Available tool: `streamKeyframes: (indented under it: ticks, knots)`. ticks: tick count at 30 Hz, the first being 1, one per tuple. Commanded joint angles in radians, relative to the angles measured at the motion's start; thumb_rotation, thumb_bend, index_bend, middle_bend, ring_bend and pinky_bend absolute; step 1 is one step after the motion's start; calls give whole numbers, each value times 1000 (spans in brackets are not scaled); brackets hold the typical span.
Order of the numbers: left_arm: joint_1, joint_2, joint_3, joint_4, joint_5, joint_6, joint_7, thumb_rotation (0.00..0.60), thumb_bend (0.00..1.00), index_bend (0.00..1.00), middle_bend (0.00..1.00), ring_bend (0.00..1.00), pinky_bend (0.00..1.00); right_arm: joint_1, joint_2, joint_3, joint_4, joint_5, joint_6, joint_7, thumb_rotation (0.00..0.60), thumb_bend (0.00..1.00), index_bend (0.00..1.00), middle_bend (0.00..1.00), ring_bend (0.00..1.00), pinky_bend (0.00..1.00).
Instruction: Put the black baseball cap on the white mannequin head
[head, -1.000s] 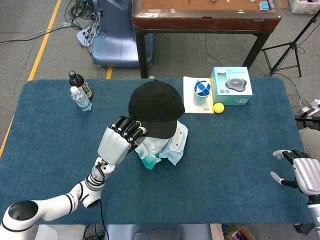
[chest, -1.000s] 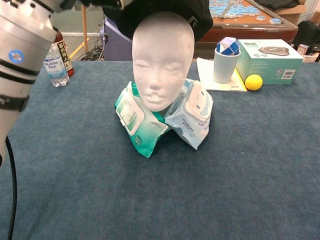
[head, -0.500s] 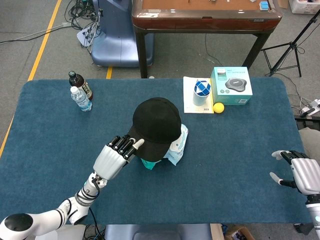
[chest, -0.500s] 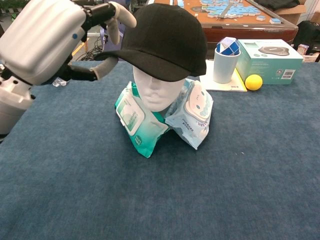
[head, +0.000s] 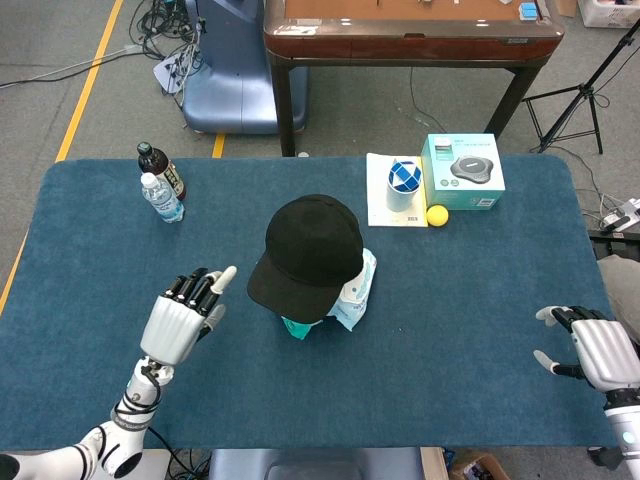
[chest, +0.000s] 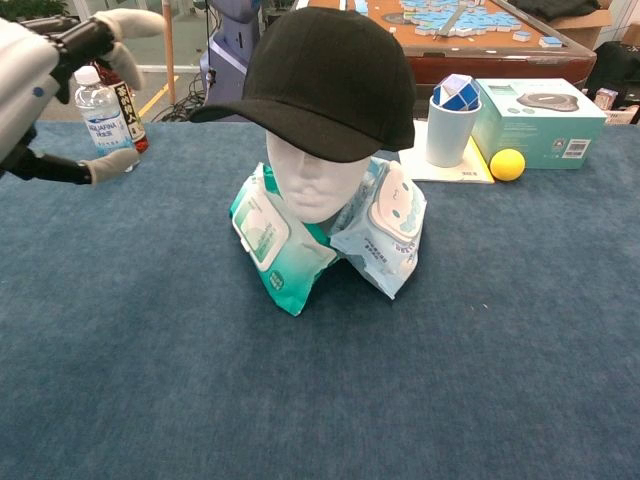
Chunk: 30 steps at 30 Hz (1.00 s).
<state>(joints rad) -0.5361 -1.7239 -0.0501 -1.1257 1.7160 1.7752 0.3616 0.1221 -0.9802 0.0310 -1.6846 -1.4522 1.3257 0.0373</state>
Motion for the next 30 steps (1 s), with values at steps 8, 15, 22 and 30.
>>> streamKeyframes:
  ticks: [8, 15, 22, 30]
  knots:
    - [197, 119, 22, 76, -190, -63, -138, 600, 201, 278, 375, 323, 509, 1, -11, 2, 1, 11, -2, -27, 600, 207, 370, 431, 326, 341]
    - [285, 285, 29, -138, -300, -158, -136, 600, 201, 282, 375, 323, 509, 6, -24, -1, 0, 24, -16, -69, 600, 207, 370, 431, 325, 341]
    - [346, 360, 28, -240, -286, -113, -184, 600, 200, 300, 376, 327, 509, -4, -50, 10, -3, 22, 32, -132, 600, 206, 370, 437, 326, 341]
    - [380, 387, 6, -233, -290, -106, -208, 600, 201, 315, 376, 327, 510, 2, -53, 13, 10, -2, 37, -102, 600, 207, 370, 439, 325, 341]
